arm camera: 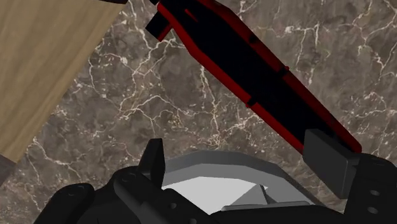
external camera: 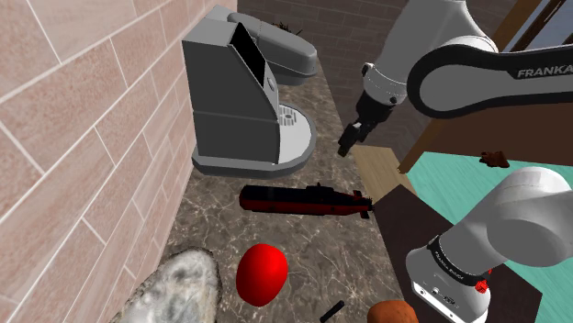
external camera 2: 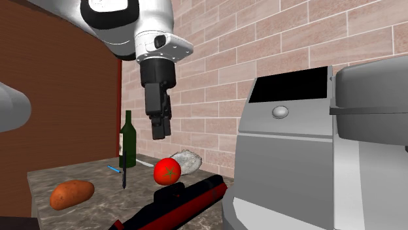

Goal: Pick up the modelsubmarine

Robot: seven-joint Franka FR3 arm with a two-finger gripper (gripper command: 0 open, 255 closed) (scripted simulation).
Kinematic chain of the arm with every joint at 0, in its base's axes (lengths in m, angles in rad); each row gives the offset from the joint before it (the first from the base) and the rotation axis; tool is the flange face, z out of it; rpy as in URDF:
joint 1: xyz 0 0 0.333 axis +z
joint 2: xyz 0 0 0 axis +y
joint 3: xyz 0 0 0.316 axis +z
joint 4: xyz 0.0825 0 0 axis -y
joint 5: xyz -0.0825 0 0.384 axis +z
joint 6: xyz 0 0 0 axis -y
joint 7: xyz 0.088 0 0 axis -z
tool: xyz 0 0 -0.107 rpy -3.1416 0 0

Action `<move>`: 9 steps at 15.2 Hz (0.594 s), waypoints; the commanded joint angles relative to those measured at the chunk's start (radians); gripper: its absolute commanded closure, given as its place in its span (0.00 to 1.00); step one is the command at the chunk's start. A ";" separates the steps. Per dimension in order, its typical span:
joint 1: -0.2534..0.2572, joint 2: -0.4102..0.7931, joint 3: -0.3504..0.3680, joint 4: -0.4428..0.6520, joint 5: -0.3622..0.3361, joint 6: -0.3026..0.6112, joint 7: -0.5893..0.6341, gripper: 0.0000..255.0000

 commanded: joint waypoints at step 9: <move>0.038 0.264 0.158 -0.083 0.008 0.323 0.114 0.00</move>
